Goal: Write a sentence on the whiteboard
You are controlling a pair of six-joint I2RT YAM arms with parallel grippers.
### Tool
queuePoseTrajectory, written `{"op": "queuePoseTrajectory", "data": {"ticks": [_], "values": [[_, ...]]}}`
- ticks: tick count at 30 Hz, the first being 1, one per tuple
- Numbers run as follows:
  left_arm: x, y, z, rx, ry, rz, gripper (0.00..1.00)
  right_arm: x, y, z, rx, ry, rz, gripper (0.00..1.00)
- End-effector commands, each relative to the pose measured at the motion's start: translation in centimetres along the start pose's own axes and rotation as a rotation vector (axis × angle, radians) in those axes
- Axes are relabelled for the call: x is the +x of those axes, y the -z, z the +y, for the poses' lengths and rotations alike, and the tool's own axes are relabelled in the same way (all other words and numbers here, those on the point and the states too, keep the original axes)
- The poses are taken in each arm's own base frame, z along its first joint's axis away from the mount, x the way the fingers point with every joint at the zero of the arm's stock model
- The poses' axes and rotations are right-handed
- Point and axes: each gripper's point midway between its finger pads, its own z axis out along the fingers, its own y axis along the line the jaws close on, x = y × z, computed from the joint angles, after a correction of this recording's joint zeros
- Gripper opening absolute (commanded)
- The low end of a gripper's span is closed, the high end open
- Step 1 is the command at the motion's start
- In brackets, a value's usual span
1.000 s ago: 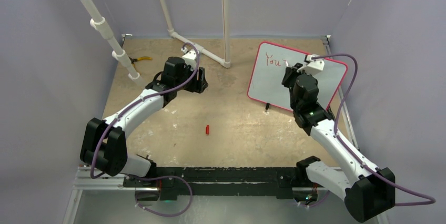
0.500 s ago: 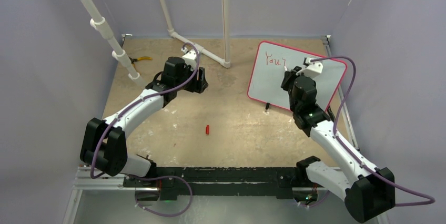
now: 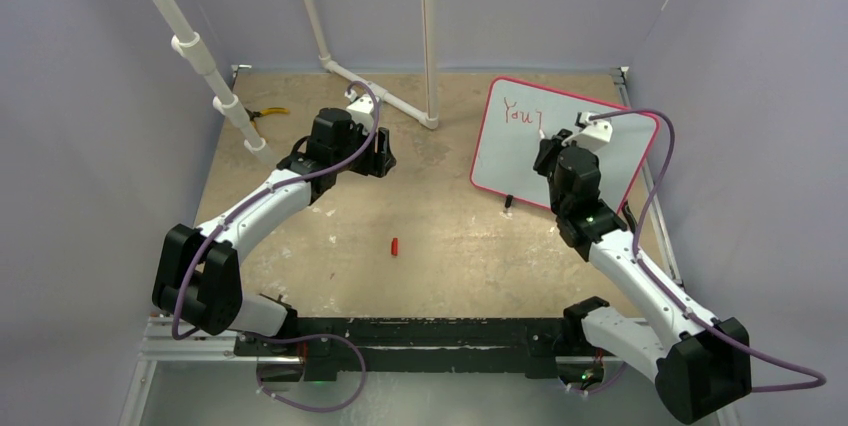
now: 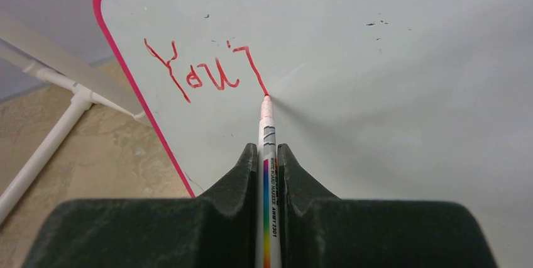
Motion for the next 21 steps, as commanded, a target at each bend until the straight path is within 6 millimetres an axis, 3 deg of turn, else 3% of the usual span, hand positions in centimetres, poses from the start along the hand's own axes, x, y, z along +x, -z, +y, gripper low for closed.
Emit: {"op": "queuePoseTrajectory", "data": {"ticks": [1, 11, 21], "values": [[-1.3, 0.6, -0.6, 0.022, -0.015, -0.043, 0.56, -2.8, 0.0, 1.1, -0.028, -0.045, -0.077, 0.0], [-1.2, 0.5, -0.5, 0.02, -0.015, -0.039, 0.56, -4.3, 0.0, 1.3, -0.026, -0.046, -0.113, 0.0], [-1.1, 0.4, -0.5, 0.021, -0.014, -0.038, 0.56, -4.4, 0.2, 0.3, 0.024, -0.051, -0.125, 0.0]]}}
